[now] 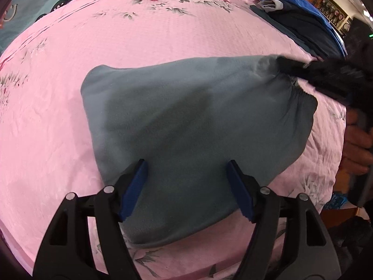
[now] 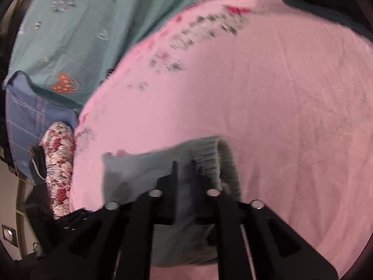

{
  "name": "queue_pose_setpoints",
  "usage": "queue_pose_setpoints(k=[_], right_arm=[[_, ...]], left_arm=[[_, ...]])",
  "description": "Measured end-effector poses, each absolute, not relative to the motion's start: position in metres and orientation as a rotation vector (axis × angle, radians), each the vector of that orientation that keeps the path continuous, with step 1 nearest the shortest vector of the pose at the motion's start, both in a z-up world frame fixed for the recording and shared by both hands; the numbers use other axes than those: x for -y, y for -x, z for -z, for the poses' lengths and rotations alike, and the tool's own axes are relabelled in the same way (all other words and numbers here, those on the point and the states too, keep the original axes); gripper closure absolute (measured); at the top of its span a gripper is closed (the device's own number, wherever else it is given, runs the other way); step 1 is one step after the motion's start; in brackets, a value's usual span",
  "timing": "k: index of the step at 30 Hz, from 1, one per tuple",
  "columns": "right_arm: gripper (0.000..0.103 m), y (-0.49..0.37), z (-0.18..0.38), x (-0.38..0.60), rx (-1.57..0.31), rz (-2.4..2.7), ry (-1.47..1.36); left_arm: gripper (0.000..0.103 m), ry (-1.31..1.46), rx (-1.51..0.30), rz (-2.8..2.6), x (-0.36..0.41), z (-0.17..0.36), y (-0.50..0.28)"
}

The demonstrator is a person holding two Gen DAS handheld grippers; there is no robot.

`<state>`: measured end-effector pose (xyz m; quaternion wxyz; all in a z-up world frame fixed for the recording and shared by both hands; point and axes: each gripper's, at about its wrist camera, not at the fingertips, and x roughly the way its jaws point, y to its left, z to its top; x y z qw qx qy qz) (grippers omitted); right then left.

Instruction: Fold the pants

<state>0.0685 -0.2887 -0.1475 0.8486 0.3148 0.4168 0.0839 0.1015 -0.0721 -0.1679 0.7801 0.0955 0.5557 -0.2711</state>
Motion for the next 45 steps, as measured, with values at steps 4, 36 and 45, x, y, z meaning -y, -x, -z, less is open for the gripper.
queue_pose_setpoints(k=[4, 36, 45], right_arm=[[0.073, -0.049, 0.145, 0.275, -0.906, -0.262, -0.654], [0.082, -0.115, 0.175, 0.291, -1.133, -0.326, -0.291], [0.085, -0.159, 0.097, 0.222, -0.967, -0.377, -0.177]], left_arm=[[0.018, -0.218, -1.198, 0.605, 0.076, 0.170, -0.098], [0.082, 0.160, -1.211, 0.444, 0.012, 0.178, -0.202], [0.092, 0.265, -1.000, 0.351, -0.057, 0.120, -0.186]])
